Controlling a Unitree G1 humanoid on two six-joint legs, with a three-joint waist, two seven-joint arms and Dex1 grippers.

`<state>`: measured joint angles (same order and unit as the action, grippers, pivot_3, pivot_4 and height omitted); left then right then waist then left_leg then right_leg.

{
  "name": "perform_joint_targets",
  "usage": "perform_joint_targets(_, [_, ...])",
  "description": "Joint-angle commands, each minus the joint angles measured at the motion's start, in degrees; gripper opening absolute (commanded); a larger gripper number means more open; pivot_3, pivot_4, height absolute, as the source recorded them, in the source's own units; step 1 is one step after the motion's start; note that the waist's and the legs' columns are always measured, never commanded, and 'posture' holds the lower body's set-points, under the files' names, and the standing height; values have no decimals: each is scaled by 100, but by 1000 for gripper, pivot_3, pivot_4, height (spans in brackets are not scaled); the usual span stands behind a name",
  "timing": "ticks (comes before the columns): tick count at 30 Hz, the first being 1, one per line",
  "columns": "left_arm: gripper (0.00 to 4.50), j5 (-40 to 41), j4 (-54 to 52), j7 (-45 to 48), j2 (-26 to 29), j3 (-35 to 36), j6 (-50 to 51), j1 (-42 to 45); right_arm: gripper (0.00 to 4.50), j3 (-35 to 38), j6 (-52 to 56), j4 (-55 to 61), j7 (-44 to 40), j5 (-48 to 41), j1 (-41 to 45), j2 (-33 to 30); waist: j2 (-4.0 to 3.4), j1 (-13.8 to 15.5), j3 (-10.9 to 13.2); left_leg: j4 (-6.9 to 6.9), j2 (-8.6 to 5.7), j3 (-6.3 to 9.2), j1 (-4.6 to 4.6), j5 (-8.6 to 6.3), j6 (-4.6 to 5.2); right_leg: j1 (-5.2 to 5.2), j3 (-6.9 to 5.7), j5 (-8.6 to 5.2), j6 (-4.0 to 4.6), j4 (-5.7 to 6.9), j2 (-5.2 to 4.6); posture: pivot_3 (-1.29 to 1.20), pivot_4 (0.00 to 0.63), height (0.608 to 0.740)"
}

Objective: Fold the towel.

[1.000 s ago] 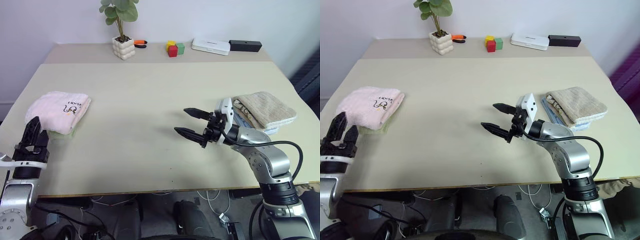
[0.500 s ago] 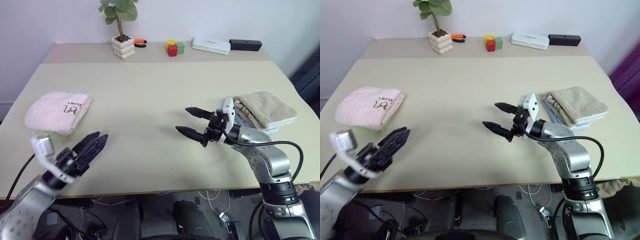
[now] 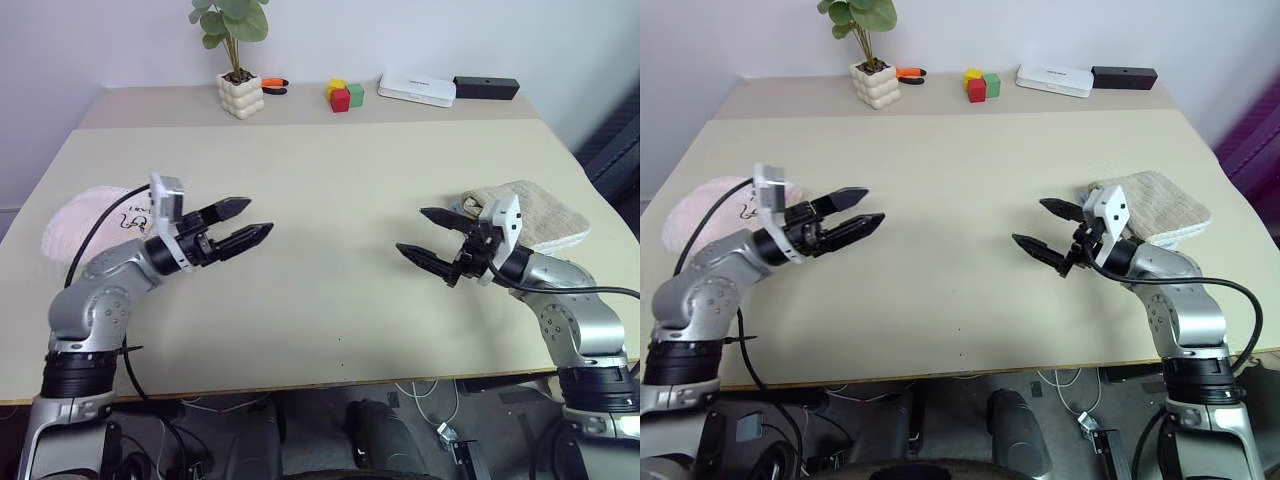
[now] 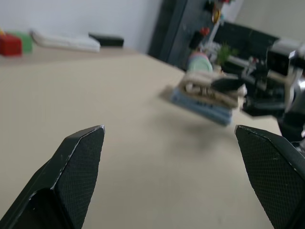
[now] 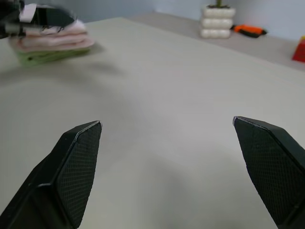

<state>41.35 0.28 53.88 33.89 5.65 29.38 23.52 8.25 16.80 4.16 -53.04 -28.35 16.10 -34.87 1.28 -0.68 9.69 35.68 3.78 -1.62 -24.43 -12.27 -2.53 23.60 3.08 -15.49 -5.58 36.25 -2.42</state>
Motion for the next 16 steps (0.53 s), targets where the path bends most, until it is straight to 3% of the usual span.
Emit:
perform_joint_targets(1, [4486,-673,384,-60,-263,-445,-366,388,4500,261,-247,-33,-113,31,-88,-173,0,50,0,4,-3,1,-1,0,0,-5,-1,-2,-6,0,-3,0,150,740])
perform_joint_targets(9, [4486,-1032,841,-411,-1043,-611,-353,1005,4500,696,-574,-584,-236,127,-112,-573,0,104,1,35,-12,2,-8,0,0,-17,0,2,-18,-4,-12,0,150,740])
perform_joint_targets(16, [4486,-1175,914,-376,-1101,-495,-415,867,4500,610,-513,-201,-45,121,-243,-484,-4,57,1,31,-10,5,-6,0,0,-16,0,10,-38,-1,-8,0,150,740])
